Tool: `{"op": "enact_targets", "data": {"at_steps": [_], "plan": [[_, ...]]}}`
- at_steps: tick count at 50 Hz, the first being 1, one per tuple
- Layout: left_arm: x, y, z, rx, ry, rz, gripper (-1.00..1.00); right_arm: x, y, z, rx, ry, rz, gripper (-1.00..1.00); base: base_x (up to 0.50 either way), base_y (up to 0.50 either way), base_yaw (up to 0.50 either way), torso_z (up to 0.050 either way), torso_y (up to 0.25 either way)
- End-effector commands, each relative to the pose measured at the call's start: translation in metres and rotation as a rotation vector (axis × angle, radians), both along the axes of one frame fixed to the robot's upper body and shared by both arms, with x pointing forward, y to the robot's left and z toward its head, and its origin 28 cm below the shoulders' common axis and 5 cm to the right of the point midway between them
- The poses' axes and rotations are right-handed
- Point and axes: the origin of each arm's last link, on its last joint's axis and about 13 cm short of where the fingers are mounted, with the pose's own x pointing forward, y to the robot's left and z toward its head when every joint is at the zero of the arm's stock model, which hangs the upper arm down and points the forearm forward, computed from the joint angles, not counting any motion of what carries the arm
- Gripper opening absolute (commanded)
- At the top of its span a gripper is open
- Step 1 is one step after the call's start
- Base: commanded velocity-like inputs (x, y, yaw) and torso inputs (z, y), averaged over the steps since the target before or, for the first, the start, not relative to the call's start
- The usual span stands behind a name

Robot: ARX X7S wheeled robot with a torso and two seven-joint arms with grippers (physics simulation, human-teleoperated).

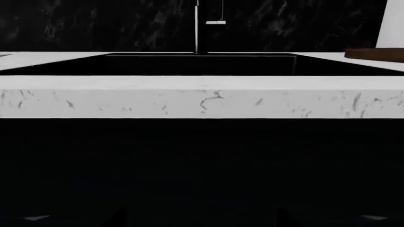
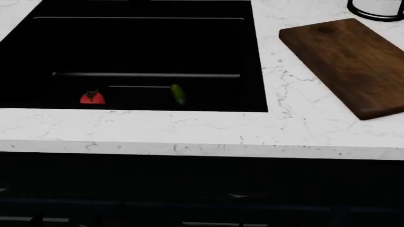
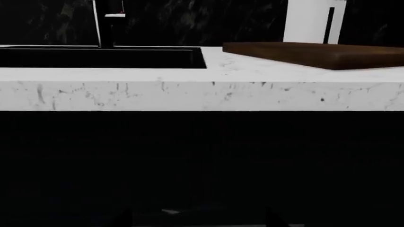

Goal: Pick the vegetables from the sink and place them on the cutting board.

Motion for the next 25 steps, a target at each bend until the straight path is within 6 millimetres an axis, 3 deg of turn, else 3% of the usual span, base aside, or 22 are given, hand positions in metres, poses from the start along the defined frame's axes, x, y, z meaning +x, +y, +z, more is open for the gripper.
{"op": "enact_targets", "data": {"at_steps": [1,8,11,25], "plan": [[-0.002,0.000,0.004,0.000,-0.012,-0.003,1.00,0.000,0.002,0.000,-0.011,0.006,0.002,1.00,0.00,0.50,0.00,0.000,0.000],[-0.006,-0.001,0.010,0.003,-0.016,-0.003,1.00,0.010,-0.003,-0.013,-0.009,0.015,-0.003,1.00,0.00,0.50,0.00,0.000,0.000],[-0.002,0.000,0.004,0.003,-0.015,-0.005,1.00,0.002,0.002,-0.001,-0.009,0.014,-0.005,1.00,0.00,0.50,0.00,0.000,0.000],[0.003,0.002,-0.007,0.008,-0.014,0.000,1.00,-0.001,0.002,0.000,0.062,0.003,0.000,1.00,0.00,0.50,0.00,0.000,0.000]]}}
